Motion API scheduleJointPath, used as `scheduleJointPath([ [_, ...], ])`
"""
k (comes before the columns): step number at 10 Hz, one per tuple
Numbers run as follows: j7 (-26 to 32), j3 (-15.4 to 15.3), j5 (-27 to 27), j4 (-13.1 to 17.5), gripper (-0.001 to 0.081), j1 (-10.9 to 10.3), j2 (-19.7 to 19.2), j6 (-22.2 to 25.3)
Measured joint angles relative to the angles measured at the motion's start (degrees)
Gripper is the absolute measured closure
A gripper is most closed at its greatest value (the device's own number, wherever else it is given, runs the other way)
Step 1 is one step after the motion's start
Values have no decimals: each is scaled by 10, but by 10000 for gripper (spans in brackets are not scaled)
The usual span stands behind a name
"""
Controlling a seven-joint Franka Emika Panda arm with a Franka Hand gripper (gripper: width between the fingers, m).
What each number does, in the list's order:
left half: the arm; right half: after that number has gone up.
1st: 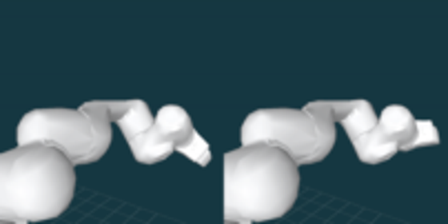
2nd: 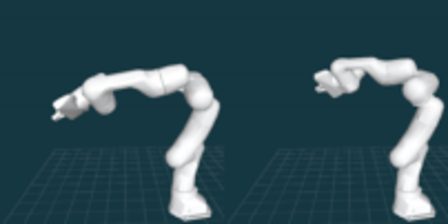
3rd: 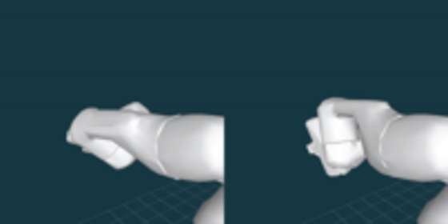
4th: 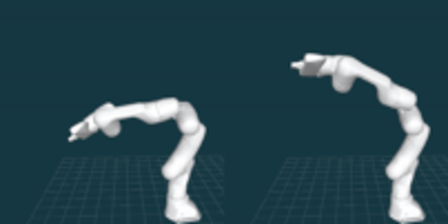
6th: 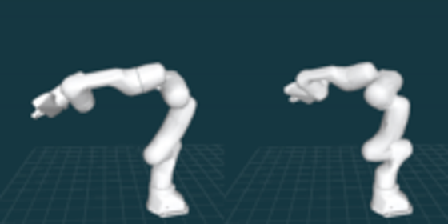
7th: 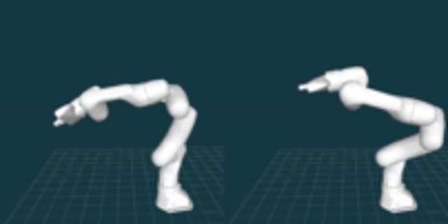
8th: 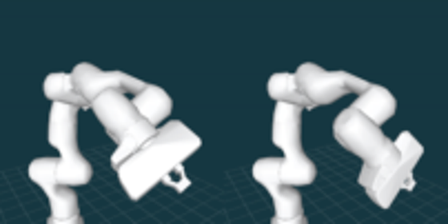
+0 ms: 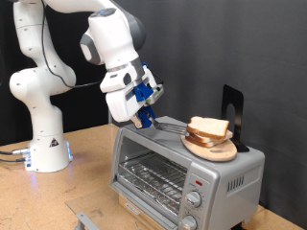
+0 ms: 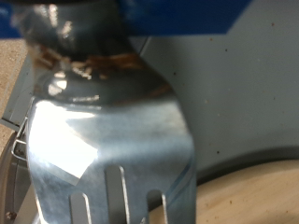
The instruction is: Make a piece of toast with the oven
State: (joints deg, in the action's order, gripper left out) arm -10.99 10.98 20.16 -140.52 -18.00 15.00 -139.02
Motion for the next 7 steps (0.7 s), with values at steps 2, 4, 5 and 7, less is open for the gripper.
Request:
scheduleJointPath([
  [2,-2,0,0,8,328,0,-2,0],
  [4,-2,-1,-5,18,328,0,-5,11],
  [5,-6,-1,-15,26,328,0,-8,31],
  [7,-21,-5,-37,44,328,0,-22,67],
])
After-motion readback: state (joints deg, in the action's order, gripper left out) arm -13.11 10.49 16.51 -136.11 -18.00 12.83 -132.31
